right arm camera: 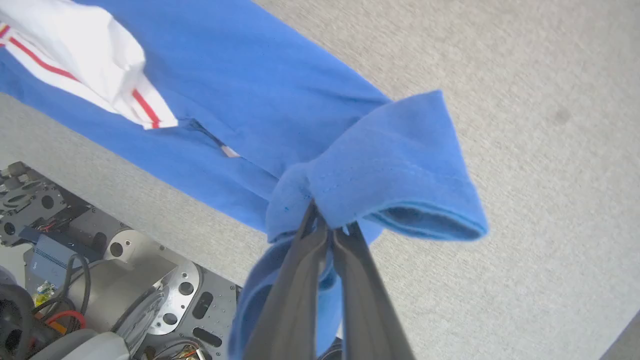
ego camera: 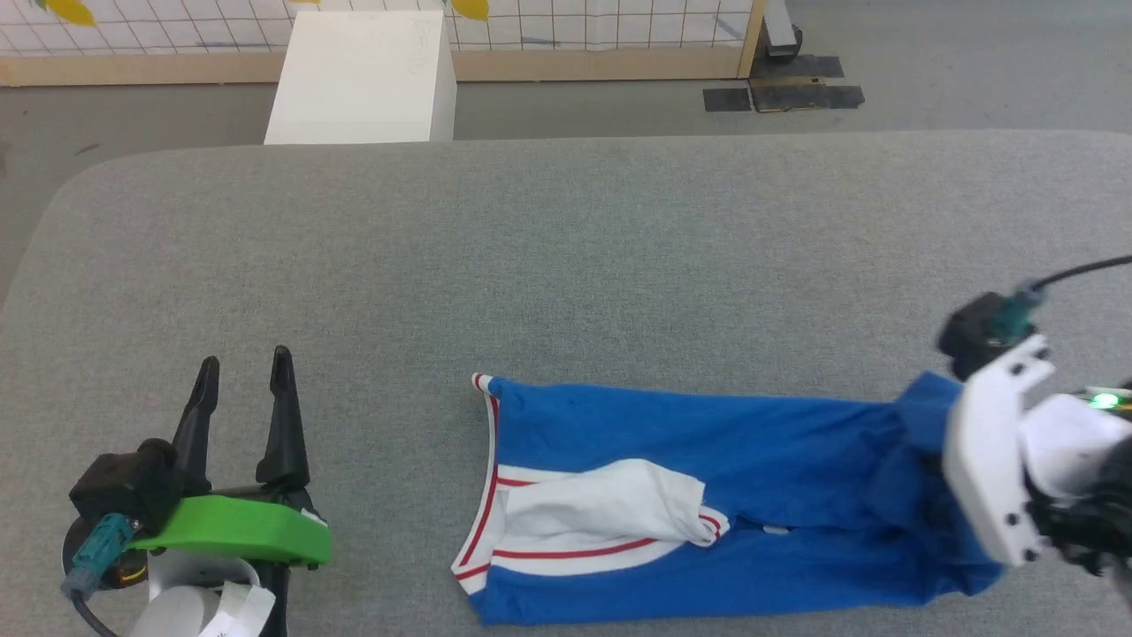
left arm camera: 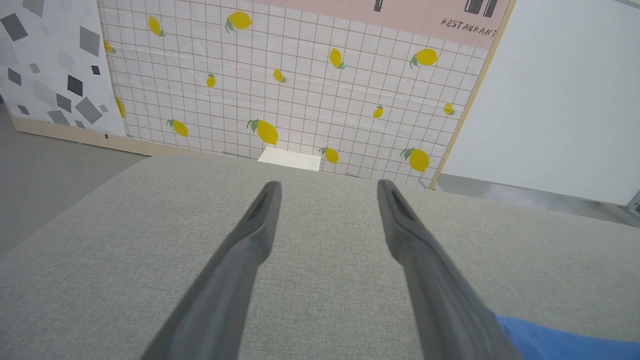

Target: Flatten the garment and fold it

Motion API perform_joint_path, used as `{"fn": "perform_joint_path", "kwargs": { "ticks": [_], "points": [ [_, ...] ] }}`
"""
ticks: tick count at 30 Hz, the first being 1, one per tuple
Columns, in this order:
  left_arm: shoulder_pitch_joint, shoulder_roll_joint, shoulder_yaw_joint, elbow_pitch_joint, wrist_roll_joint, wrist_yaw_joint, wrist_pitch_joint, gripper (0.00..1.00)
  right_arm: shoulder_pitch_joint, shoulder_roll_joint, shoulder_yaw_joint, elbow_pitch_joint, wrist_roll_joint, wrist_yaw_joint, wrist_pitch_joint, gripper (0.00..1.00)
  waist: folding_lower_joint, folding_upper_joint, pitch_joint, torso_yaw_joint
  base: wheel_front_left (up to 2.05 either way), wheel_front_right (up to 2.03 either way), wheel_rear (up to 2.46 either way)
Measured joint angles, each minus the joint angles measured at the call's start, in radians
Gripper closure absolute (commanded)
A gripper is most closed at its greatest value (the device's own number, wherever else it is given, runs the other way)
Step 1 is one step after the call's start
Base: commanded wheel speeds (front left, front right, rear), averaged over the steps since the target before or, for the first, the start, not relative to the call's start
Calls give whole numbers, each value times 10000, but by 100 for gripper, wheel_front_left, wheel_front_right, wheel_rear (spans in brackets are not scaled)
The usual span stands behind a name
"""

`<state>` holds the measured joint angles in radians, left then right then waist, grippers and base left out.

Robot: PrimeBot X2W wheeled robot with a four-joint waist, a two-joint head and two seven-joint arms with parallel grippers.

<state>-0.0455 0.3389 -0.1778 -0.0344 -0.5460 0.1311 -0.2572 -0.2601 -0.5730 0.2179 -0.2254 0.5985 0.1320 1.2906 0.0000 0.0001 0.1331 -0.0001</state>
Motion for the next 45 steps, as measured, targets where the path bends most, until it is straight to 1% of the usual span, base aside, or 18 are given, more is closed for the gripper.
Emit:
{"fn": "perform_joint_path", "kwargs": {
  "ticks": [4,7,16,19,25,30,39,40,41,42,45],
  "points": [
    [17,-6,-27,19,-10,-75,0,0,-613,575,999,-46,263,0,-58,100,0,0,-52,67,0,0,0],
    [15,-33,-96,33,-10,-82,0,0,-1103,1035,1712,192,351,0,-207,100,0,0,-38,163,0,0,0],
    [8,-136,-180,27,-10,-132,0,0,-2656,2429,3712,1653,560,0,-1229,100,0,0,210,431,0,0,0],
    [-25,-222,-209,13,-10,-157,0,0,-3062,2915,4192,2192,639,-2,-1724,100,0,0,375,515,0,0,0],
    [-201,-458,-282,25,21,-215,0,0,-3850,3634,4986,3206,644,0,-2642,100,0,-1,787,724,0,0,0],
    [-400,-667,-288,100,109,-353,0,0,-4264,3954,5653,4090,604,0,-3269,100,1,-1,1096,983,0,0,0],
    [-473,-965,-94,274,263,-568,0,0,-4348,4100,6619,5641,518,0,-4263,100,1,-1,1376,1284,0,0,0],
    [-472,-982,-46,284,265,-593,0,0,-4347,4146,6669,5735,525,0,-4439,89,1,0,1370,1265,0,0,0],
    [-472,-991,-12,301,274,-606,0,0,-4347,4195,6694,5795,585,-2,-4554,30,1,0,1355,1246,0,0,0],
    [-472,-1014,8,318,278,-614,0,0,-4348,4230,6763,5841,665,-2,-4617,0,1,0,1335,1220,0,0,0],
    [-472,-1087,46,382,316,-694,0,0,-4350,4289,6932,5852,930,0,-4857,0,1,0,1264,1136,0,0,0]
  ]
}}
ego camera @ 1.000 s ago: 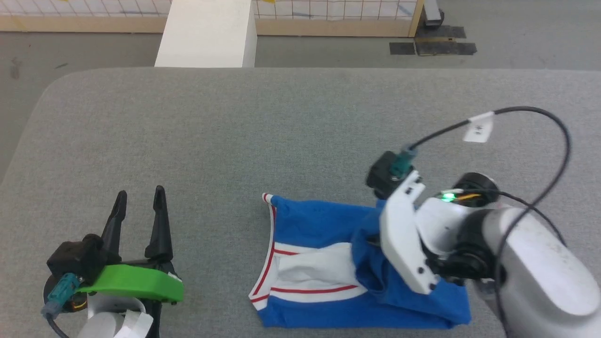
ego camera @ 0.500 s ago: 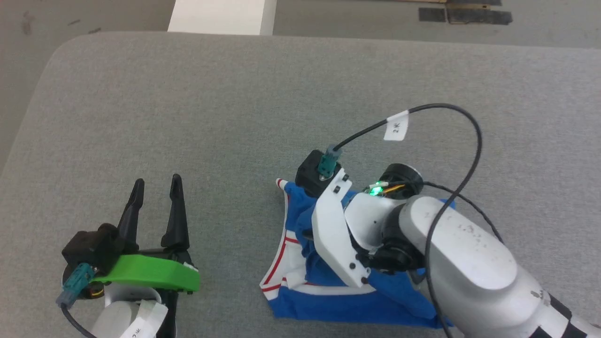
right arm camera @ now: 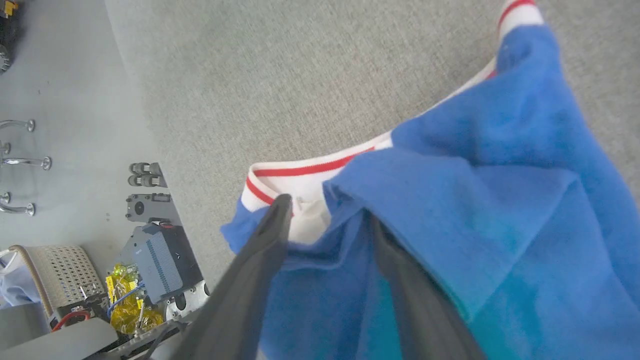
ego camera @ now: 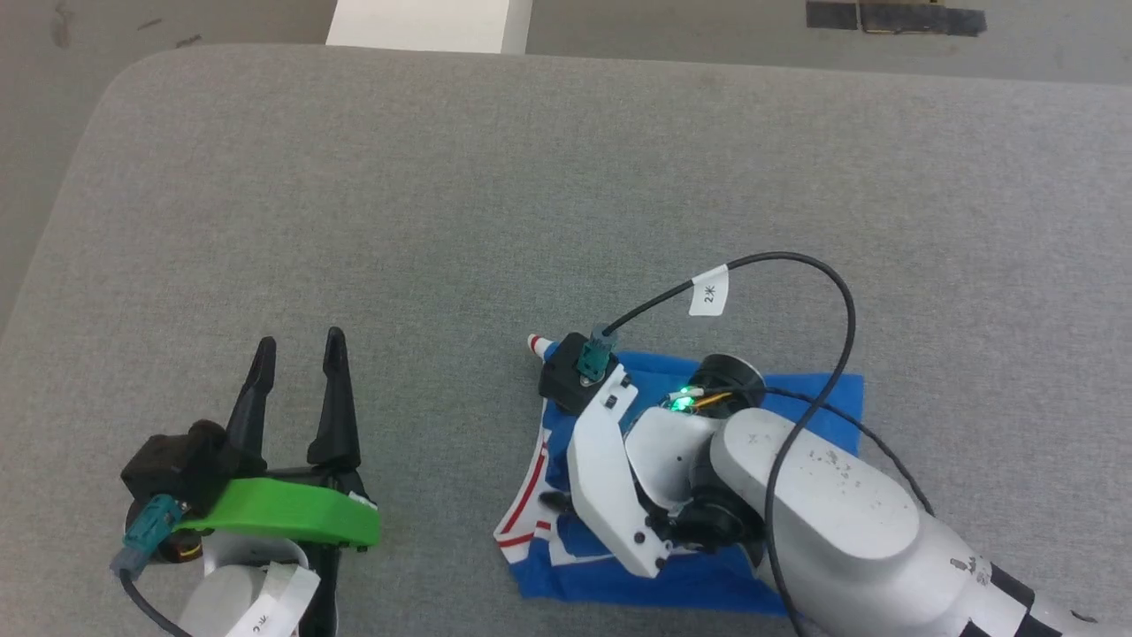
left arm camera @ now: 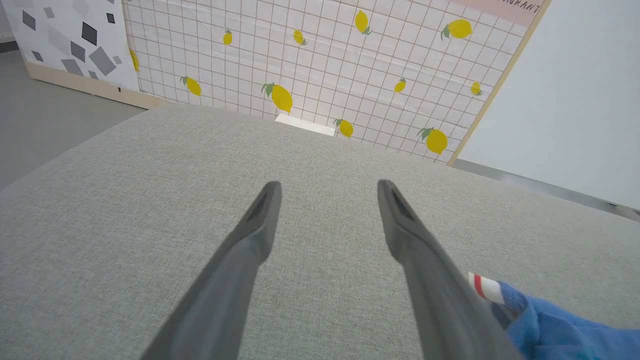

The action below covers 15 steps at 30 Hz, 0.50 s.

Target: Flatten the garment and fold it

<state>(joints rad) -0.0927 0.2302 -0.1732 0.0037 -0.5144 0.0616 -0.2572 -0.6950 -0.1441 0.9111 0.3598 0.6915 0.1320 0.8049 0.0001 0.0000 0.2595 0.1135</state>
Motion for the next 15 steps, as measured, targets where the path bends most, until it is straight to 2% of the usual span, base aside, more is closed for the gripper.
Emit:
{"fn": "perform_joint_path", "kwargs": {
  "ticks": [8,15],
  "points": [
    [41,10,98,203,25,-79,0,0,-365,-58,184,-723,888,-2,-780,0,0,0,-477,-245,0,0,0],
    [255,180,247,211,21,-69,17,0,-439,-222,-460,-1409,1469,-2,-2334,0,-1,0,-1121,-558,0,0,0]
  ]
}}
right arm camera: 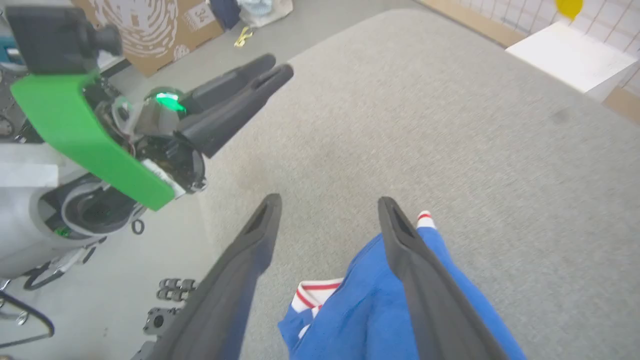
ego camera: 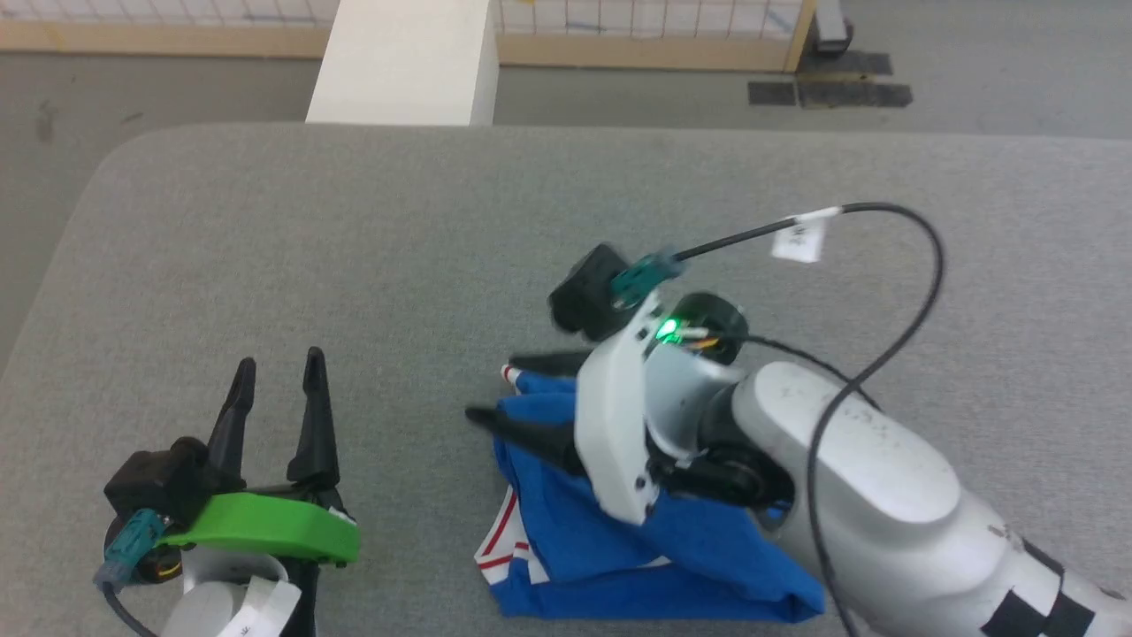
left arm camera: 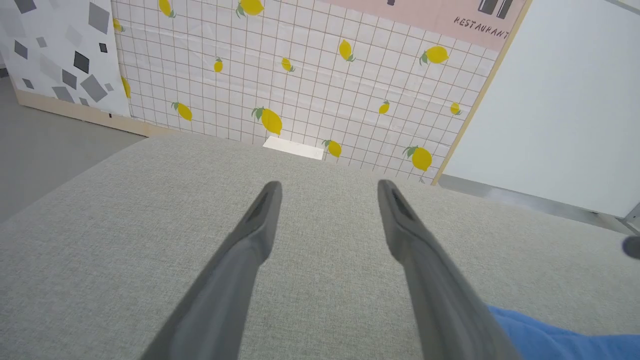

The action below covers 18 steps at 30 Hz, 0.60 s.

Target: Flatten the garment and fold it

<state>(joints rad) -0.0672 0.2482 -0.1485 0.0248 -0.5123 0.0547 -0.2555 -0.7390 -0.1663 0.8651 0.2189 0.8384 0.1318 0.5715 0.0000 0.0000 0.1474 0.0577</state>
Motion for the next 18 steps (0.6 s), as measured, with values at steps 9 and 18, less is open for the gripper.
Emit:
{"fn": "perform_joint_path", "kwargs": {
  "ticks": [9,18],
  "points": [
    [265,169,144,-86,-6,182,75,0,87,-259,-2263,40,-767,0,-3800,0,0,0,-737,-502,0,0,0],
    [562,313,240,-142,27,449,75,0,1566,-466,-5127,339,-2213,0,-6886,0,0,0,-1295,-826,0,0,0]
  ]
}}
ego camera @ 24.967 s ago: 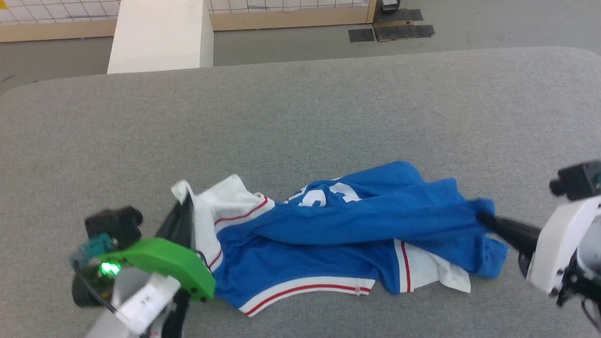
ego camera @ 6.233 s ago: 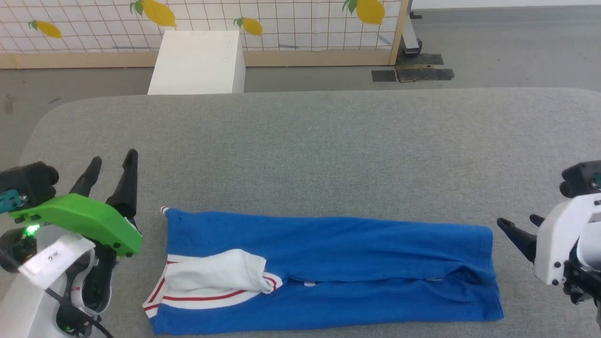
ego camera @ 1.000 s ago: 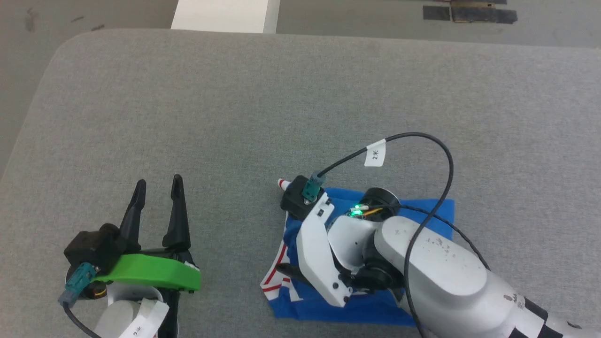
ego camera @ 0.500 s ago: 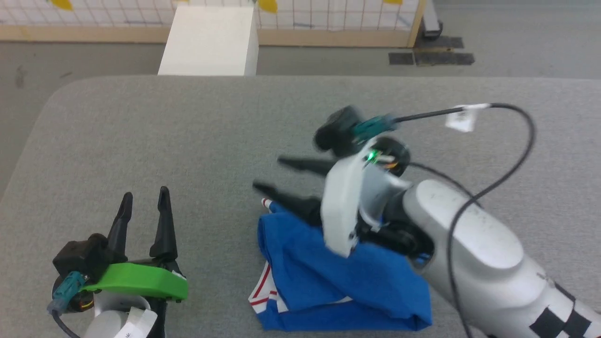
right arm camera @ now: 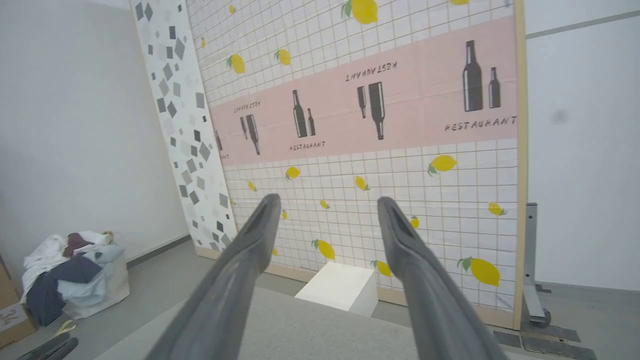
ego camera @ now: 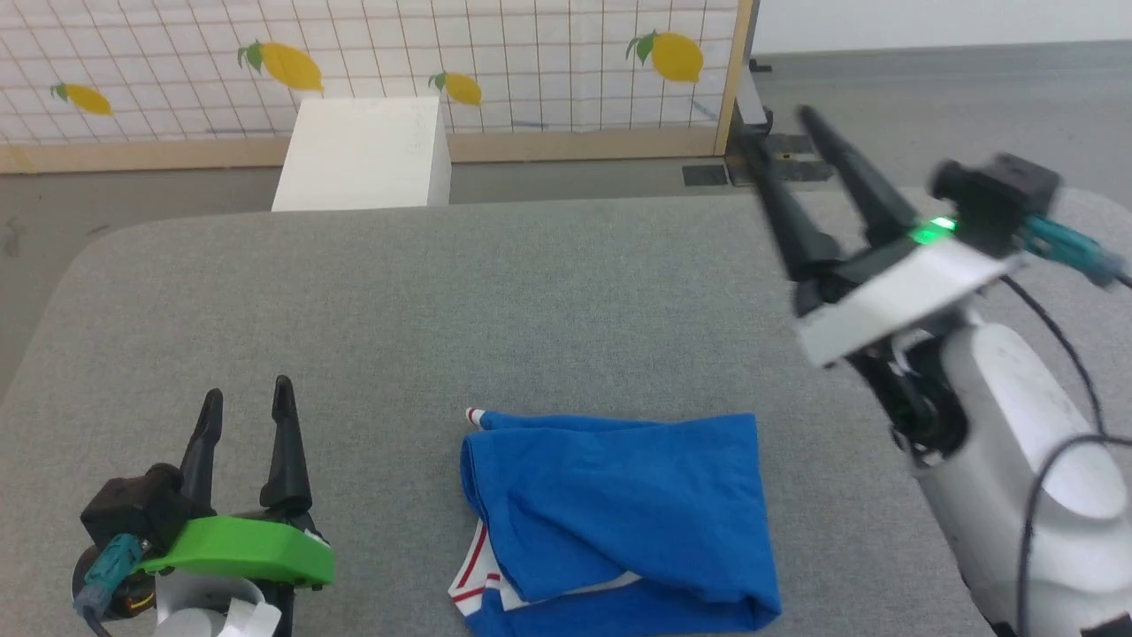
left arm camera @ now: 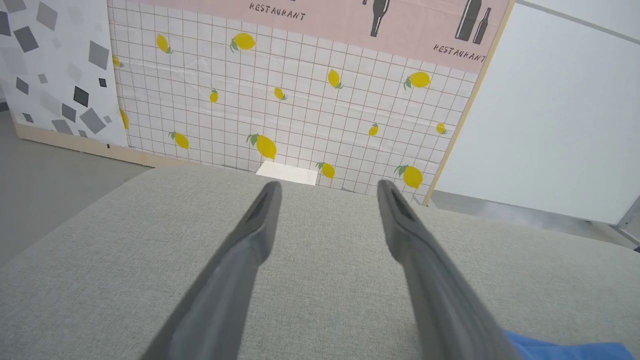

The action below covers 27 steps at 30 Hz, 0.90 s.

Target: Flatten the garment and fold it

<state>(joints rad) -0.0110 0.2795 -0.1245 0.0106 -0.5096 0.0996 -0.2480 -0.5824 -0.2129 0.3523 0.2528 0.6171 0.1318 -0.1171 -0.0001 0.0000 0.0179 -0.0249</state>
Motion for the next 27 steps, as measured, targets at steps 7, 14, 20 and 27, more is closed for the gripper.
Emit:
{"fn": "perform_joint_path", "kwargs": {
  "ticks": [7,14,20,27],
  "points": [
    [116,46,-35,-67,209,163,69,0,1793,257,-2502,-230,-1350,0,-1057,0,0,0,-354,-21,0,0,0],
    [113,278,-303,-29,499,221,443,0,3537,966,-4098,-993,-2500,0,-1225,0,0,0,-429,-40,0,0,0],
    [89,345,-443,13,504,265,836,0,4571,1296,-4533,-1239,-3041,0,-1170,0,0,0,-402,10,0,0,0],
    [87,311,-433,186,267,257,984,0,5288,1425,-4721,-1392,-3645,0,-897,0,0,0,-447,74,0,0,0]
  ]
}}
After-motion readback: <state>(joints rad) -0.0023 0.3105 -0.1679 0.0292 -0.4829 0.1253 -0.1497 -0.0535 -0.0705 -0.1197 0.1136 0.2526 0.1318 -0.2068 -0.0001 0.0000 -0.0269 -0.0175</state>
